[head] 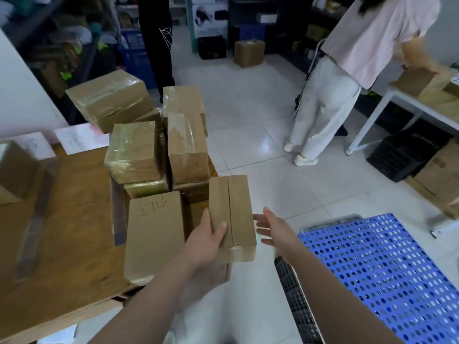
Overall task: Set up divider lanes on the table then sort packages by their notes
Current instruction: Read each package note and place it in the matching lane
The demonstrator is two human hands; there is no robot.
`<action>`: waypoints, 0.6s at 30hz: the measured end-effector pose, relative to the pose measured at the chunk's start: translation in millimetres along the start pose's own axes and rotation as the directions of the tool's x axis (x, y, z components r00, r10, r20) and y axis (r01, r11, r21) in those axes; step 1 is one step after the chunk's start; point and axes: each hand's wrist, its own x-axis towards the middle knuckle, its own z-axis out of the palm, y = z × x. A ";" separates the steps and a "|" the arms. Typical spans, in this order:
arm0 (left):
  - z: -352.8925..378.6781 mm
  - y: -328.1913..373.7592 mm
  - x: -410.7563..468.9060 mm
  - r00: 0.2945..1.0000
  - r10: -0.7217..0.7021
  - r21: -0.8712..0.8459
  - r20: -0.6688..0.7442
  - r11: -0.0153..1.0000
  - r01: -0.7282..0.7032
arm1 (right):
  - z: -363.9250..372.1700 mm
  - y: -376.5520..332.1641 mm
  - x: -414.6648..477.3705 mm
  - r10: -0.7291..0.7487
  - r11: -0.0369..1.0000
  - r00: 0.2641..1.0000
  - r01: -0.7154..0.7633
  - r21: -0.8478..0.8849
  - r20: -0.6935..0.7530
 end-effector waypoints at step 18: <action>7.4 -11.0 1.9 0.988 -0.119 -0.070 -0.097 0.991 0.112 | 6.1 28.5 4.0 0.059 0.991 0.996 -0.066 0.119 0.059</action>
